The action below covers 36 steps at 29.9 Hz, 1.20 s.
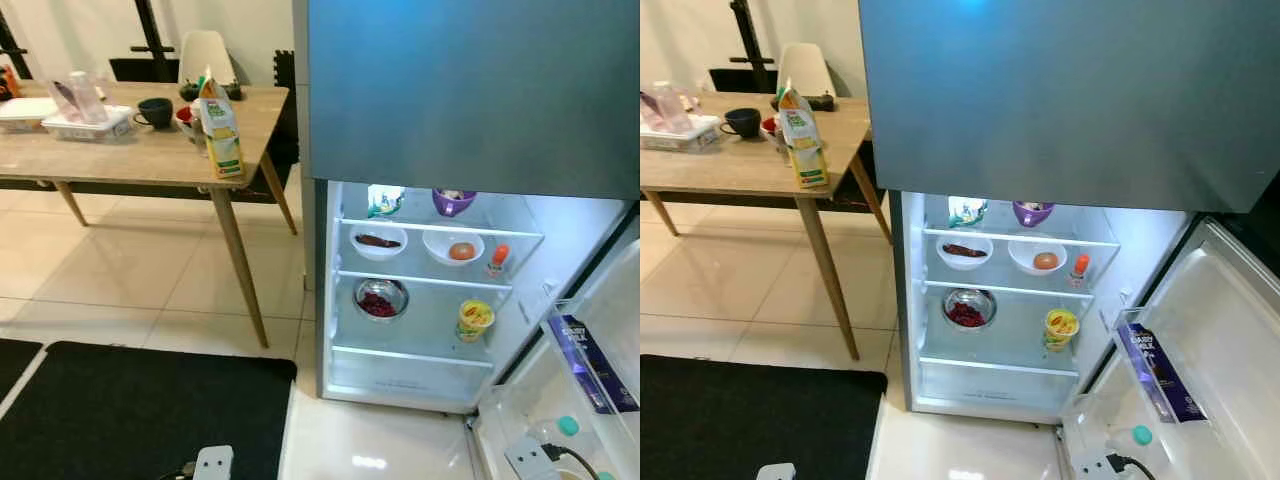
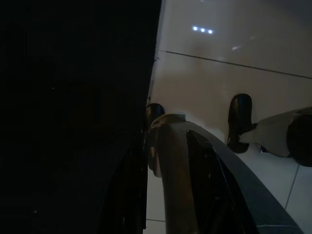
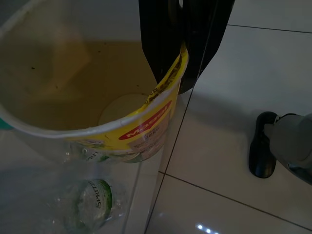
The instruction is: Restocking fridge
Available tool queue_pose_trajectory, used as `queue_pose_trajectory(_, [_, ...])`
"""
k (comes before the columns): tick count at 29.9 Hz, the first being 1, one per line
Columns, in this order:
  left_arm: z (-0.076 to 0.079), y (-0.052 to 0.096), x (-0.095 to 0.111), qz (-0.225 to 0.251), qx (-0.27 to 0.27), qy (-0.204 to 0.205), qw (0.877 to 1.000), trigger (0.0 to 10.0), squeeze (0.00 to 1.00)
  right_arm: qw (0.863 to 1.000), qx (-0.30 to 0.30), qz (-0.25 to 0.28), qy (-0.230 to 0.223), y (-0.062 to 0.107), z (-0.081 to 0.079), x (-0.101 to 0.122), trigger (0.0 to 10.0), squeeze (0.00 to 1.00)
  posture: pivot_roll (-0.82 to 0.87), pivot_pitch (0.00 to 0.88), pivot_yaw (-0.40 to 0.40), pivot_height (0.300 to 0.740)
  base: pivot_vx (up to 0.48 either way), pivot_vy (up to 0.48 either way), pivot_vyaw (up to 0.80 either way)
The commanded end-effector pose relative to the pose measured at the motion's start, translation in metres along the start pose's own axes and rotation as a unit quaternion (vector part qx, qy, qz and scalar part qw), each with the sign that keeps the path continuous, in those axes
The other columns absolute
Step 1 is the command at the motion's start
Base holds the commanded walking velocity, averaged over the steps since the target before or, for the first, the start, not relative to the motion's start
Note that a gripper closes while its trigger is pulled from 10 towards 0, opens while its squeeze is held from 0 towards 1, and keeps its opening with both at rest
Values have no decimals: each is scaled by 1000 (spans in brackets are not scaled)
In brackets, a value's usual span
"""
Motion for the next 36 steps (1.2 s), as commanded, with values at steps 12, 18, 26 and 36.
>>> queue_pose_trajectory(12, [-5,0,2,-1,6,-18,1000,10000,0,998,-2,61,-8,-1,1,37,10000,0,-78,0,-52,740,218,0,0])
queue_pose_trajectory(18, [-4,0,3,1,4,-18,1000,10000,0,998,-2,57,-7,-1,1,33,10000,0,-80,0,-51,740,313,0,0])
queue_pose_trajectory(26, [-3,0,4,2,1,-20,1000,10000,0,999,-2,42,-11,-1,0,20,10000,0,-84,0,-49,740,318,0,0])
queue_pose_trajectory(36, [-3,0,4,3,3,-26,1000,10000,0,999,-2,43,-14,-1,0,19,10000,0,-84,0,-49,740,153,0,0])
Point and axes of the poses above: a point about 5 cm out from each wrist's last joint towards the gripper, its own y axis pointing back from the gripper into the wrist, its own x axis along the axis of the wrist's last joint, z = x × y, the point moved 5 cm from there along -y, pointing out of the wrist towards the gripper, and after that the axes turned 3 degrees about -y, right-handed, at the moved point
